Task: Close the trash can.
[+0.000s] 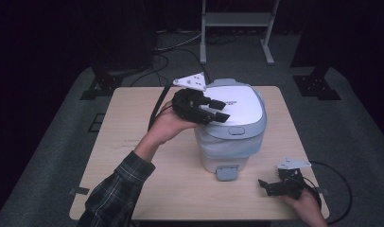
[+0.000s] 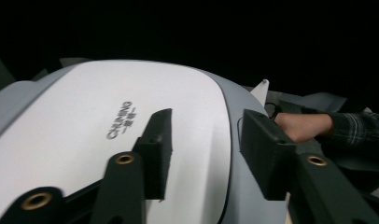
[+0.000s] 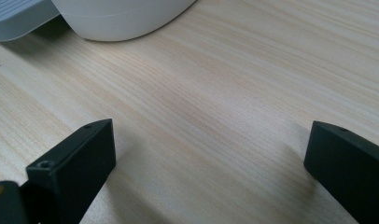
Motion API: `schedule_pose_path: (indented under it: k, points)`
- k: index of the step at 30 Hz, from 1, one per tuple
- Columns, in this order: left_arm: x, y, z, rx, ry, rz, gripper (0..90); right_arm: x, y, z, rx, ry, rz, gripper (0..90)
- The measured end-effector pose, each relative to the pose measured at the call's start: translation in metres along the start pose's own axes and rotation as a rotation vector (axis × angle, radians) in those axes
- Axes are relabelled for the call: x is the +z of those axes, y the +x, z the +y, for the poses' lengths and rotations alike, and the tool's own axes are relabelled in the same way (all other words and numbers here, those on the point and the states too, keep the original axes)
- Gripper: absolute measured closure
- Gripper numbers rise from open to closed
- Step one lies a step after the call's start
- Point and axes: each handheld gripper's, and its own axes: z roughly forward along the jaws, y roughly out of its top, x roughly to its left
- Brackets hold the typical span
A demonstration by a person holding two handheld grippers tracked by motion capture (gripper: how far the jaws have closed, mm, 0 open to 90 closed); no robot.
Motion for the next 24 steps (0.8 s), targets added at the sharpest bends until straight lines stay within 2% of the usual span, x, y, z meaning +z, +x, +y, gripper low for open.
schedule_pose_path:
  k: [5, 9, 10, 20, 24]
  points:
    - [-0.018, -0.001, -0.006, -0.023, -0.004, 0.022, 34.9, 0.000, 0.000, 0.000, 0.001, 0.000, -0.001, 1.0]
    - [-0.029, -0.004, -0.015, -0.048, -0.001, 0.064, 23.7, 0.000, 0.000, 0.000, 0.001, 0.000, 0.000, 1.0]
    - [-0.029, -0.004, -0.015, -0.048, -0.001, 0.064, 19.5, 0.000, 0.000, 0.000, 0.001, 0.000, 0.000, 1.0]
    - [-0.051, -0.014, -0.043, -0.069, 0.012, 0.178, 2.6, 0.000, 0.000, 0.000, 0.004, -0.001, -0.002, 1.0]
    - [-0.058, -0.017, -0.058, -0.080, -0.002, 0.213, 1.6, 0.000, 0.001, 0.000, 0.004, 0.000, -0.003, 1.0]
